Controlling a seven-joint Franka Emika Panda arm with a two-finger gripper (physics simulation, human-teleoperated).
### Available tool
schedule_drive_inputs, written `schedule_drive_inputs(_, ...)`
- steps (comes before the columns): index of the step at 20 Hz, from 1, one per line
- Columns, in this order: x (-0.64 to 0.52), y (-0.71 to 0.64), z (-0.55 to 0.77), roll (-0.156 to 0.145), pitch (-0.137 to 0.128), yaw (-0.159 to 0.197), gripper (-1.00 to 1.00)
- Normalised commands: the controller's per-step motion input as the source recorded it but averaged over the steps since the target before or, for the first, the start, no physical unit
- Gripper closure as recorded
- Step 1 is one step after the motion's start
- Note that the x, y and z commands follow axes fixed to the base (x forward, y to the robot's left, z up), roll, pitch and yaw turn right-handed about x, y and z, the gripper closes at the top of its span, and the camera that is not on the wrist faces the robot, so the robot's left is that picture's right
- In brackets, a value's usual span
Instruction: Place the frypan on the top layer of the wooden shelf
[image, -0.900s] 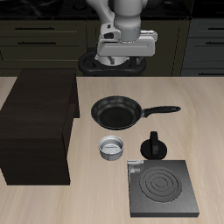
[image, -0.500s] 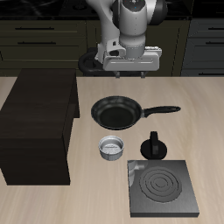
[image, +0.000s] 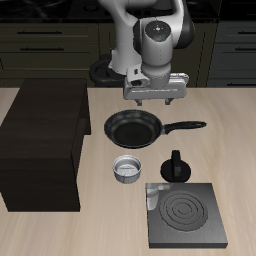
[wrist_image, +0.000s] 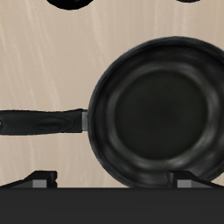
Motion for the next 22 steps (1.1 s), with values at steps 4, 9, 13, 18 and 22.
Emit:
schedule_drive_inputs(4,-0.18,0.02,-0.35,-0.023,0.014,-0.002,-1.00)
schedule_drive_inputs(9,-0.05,-0.04,-0.29,-0.026,0.010,-0.019,-1.00)
schedule_drive_inputs(13,-0.05,-0.03,-0.32,-0.012,0.037,-0.002,-1.00)
schedule_drive_inputs(18,-0.04,0.07,-0.19,-0.007,0.008,0.018,-1.00)
schedule_drive_inputs(22,-0.11,0.14,-0.15,0.018,-0.024,0.057,-1.00)
